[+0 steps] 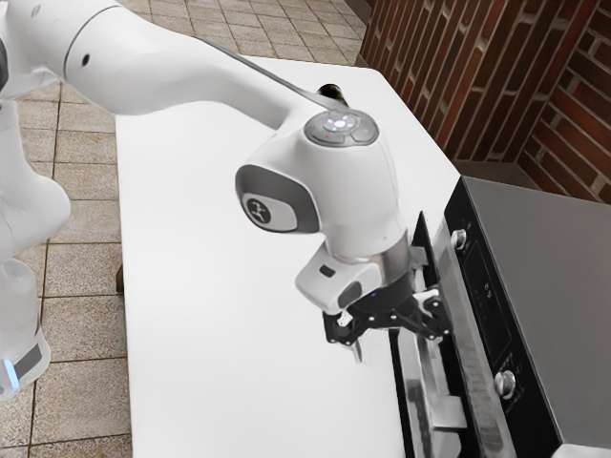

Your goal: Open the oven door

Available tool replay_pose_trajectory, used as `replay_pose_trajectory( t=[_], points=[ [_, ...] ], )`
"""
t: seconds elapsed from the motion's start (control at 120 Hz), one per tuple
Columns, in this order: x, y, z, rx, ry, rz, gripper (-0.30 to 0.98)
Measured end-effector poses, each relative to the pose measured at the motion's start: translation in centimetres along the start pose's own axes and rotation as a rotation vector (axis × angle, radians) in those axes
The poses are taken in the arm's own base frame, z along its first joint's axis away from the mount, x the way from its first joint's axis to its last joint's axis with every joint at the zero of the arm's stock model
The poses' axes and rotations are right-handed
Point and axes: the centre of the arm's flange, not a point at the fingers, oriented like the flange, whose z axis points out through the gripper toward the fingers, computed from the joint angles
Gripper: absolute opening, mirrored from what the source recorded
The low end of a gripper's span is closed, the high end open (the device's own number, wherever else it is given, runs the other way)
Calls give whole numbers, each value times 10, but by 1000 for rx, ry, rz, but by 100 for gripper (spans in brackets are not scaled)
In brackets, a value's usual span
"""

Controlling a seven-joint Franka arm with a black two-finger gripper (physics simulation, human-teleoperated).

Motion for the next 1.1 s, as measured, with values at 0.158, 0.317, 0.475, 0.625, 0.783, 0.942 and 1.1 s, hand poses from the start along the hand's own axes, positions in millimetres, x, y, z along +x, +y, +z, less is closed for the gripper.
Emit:
replay_pose_trajectory(
  t=[0.158,0.317,0.475,0.625,0.783,0.942,1.1],
  points=[
    [7,61,-20,-59,17,46,65],
    [84,178,-70,-99,-72,272,48],
    [122,147,-306,307,-225,168,62],
    [-156,-11,-315,255,-387,-598,66],
    [-384,-18,-206,-44,-389,-1149,68],
    [-479,14,-113,-280,-356,-1467,69],
    [-446,2,-99,-325,-329,-1527,68]
  ],
)
